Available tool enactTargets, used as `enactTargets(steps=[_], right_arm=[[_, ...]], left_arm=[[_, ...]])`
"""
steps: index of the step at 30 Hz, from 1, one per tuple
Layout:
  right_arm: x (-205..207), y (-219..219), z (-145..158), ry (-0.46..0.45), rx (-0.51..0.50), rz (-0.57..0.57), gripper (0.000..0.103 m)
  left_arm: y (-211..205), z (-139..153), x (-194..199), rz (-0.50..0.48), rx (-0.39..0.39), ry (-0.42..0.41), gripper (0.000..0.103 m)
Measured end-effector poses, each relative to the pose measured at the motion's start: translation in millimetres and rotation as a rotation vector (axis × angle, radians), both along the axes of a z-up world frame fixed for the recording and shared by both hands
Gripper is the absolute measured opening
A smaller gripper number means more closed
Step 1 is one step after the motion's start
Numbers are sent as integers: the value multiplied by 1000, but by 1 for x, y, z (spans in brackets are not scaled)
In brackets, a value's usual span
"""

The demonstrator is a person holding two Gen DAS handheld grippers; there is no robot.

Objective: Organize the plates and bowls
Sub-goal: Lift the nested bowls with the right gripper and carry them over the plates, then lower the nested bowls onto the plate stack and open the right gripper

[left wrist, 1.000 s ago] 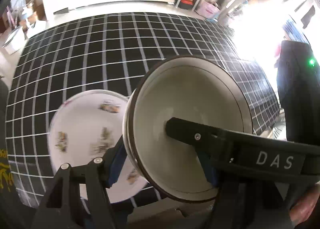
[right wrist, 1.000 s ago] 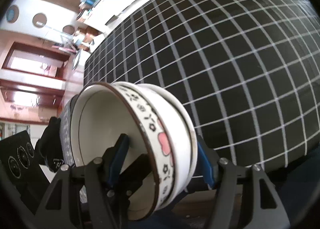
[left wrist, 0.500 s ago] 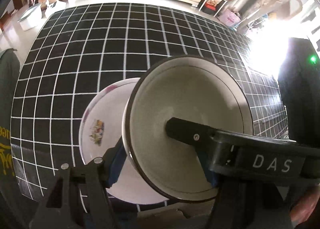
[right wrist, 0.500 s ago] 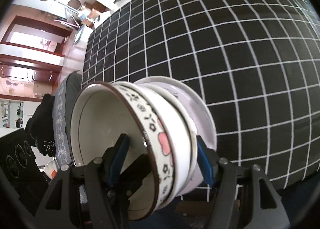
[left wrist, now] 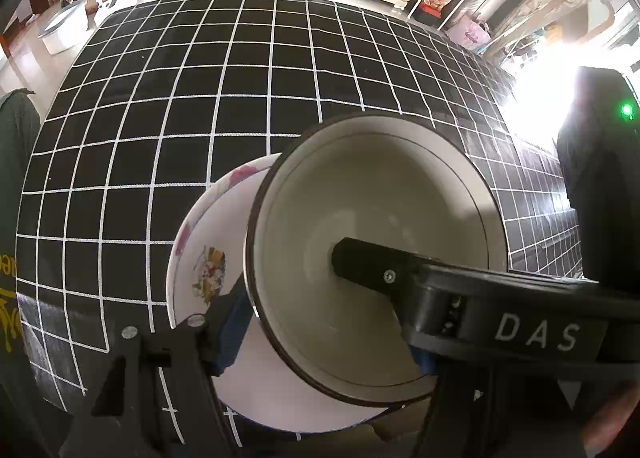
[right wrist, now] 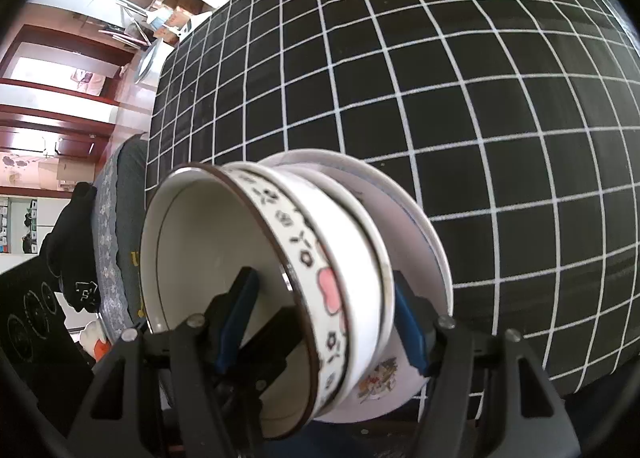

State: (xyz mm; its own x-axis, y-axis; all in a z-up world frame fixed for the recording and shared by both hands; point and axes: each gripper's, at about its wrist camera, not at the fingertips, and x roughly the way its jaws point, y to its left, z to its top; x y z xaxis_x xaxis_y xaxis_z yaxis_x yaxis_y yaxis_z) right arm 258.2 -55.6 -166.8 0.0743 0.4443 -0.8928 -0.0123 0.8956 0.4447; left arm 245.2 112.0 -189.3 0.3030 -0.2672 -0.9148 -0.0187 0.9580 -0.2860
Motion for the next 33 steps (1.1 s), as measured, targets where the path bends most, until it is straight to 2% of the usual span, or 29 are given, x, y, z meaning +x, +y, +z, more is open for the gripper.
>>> enactTargets(steps=[7,12,21,26,33], right_arm=[[-5,-12,-7,27,52,-14,70],[-3,-17,4,-38,14,-2,70],[-6,-23,9,-48,24,-11,70],[-11,-28,14,-57,22,-30,70],[-22,-40,35,-100,28,-46,71]], left_arm=[[-7,2,-1,-19,22,-22,64],[-7,-5,4,3,-13,-13,65],[15,-4,-4,23,-3,-11,65],[21,4,-13,34,6,-20,65],[21,30,-25,52,17,-64,65]])
